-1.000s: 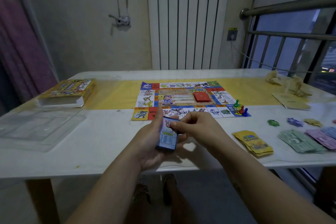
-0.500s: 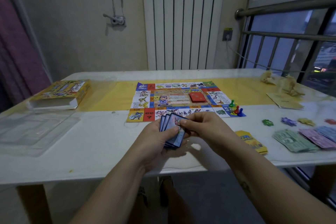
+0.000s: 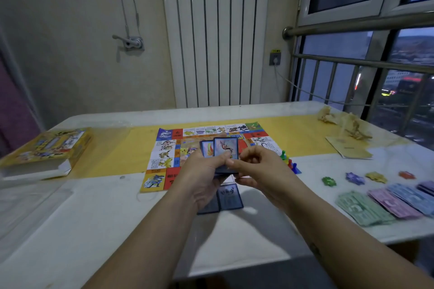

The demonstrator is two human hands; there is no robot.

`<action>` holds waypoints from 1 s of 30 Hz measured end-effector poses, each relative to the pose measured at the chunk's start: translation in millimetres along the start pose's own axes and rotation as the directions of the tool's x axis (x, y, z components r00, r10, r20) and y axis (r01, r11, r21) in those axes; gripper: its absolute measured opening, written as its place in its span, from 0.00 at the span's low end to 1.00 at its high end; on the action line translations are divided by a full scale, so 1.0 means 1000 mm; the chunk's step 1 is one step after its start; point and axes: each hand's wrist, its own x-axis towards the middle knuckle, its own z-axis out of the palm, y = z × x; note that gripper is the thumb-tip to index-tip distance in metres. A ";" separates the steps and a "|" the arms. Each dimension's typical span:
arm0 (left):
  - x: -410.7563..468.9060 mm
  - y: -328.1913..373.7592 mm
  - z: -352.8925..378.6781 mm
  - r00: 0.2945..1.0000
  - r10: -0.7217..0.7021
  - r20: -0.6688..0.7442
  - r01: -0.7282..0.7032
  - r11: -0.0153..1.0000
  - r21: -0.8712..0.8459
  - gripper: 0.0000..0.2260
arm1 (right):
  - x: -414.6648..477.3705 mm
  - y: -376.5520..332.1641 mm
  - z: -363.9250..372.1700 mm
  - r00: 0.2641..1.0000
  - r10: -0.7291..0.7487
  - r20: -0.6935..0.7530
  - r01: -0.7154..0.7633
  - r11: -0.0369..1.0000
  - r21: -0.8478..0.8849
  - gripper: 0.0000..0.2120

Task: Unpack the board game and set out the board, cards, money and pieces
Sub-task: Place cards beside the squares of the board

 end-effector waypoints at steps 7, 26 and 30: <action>0.024 0.008 0.014 0.999 -0.009 0.031 0.010 0.999 -0.044 0.08 | 0.026 -0.010 -0.015 0.998 0.049 0.030 -0.047 0.997 -0.068 0.09; 0.124 0.017 0.043 0.993 -0.121 -0.005 0.115 0.951 -0.288 0.05 | 0.147 -0.004 -0.151 0.955 0.064 -0.291 -0.180 0.901 -0.394 0.13; 0.130 0.015 0.039 0.978 -0.209 0.001 0.196 0.915 -0.352 0.07 | 0.167 0.020 -0.165 0.955 0.109 -0.277 -0.274 0.683 -0.677 0.13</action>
